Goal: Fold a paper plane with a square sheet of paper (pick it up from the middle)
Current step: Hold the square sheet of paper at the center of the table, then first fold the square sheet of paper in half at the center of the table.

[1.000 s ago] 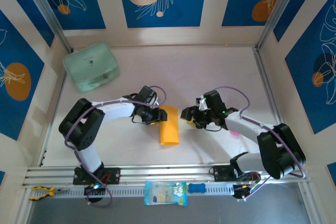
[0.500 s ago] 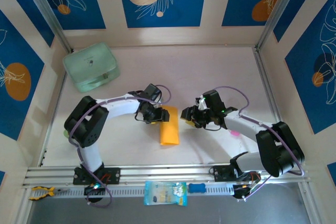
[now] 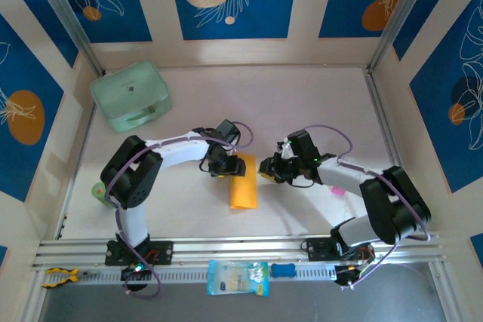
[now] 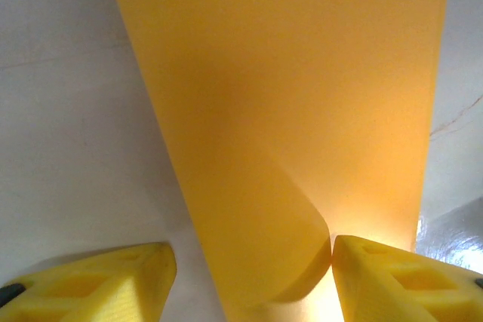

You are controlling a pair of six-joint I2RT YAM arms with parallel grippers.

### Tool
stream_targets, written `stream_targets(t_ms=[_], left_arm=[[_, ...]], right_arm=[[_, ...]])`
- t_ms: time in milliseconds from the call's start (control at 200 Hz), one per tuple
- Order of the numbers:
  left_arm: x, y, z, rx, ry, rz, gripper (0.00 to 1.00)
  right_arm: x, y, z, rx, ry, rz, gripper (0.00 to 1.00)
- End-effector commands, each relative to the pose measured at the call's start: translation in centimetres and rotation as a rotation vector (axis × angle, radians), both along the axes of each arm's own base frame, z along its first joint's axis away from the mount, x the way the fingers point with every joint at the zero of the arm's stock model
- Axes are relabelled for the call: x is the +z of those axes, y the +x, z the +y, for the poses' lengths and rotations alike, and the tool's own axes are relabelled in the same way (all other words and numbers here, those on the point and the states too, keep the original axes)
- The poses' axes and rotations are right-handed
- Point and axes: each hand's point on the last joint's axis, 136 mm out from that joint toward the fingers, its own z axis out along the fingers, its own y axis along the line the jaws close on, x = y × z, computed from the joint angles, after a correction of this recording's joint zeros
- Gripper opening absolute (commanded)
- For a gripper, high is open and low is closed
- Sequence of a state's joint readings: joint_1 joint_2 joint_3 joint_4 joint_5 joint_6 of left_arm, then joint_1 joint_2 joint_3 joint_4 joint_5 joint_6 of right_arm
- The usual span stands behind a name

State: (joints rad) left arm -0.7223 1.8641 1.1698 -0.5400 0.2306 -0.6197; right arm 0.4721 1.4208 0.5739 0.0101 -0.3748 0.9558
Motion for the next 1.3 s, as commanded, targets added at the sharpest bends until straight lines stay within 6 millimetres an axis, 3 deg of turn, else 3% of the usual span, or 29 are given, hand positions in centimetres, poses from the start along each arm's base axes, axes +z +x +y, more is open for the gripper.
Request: stream_targets(t_ms=[0, 85, 325, 465, 595, 865, 1295], left_arm=[[-2.6, -0.3, 1.5, 0.014, 0.086, 0.01, 0.61], [-2.6, -0.3, 1.5, 0.015, 0.087, 0.009, 0.61], [-2.6, -0.4, 1.5, 0.016, 0.077, 0.009, 0.62], [-2.3, -0.5, 1.4, 0.021, 0.067, 0.004, 0.62], [-0.7, -0.4, 0.9, 0.033, 0.012, -0.022, 0.62], [3.3, -0.3, -1.6, 0.093, -0.249, -0.059, 0.65], [2.3, -1.4, -1.2, 0.132, -0.266, -0.012, 0.57]], right_arm=[[0.2, 0.0, 1.4, 0.04, 0.027, 0.004, 0.23], [-0.4, 0.0, 2.2, 0.058, 0.02, 0.016, 0.17], [-2.4, -0.3, 3.9, 0.101, -0.006, 0.061, 0.13], [-4.8, -0.7, 2.8, 0.087, -0.093, 0.125, 0.09], [-6.2, -1.3, 1.9, 0.098, -0.14, 0.159, 0.09], [-6.2, -1.1, 1.6, 0.127, -0.115, 0.144, 0.09], [-5.9, -1.1, 1.1, 0.081, -0.105, 0.148, 0.09]])
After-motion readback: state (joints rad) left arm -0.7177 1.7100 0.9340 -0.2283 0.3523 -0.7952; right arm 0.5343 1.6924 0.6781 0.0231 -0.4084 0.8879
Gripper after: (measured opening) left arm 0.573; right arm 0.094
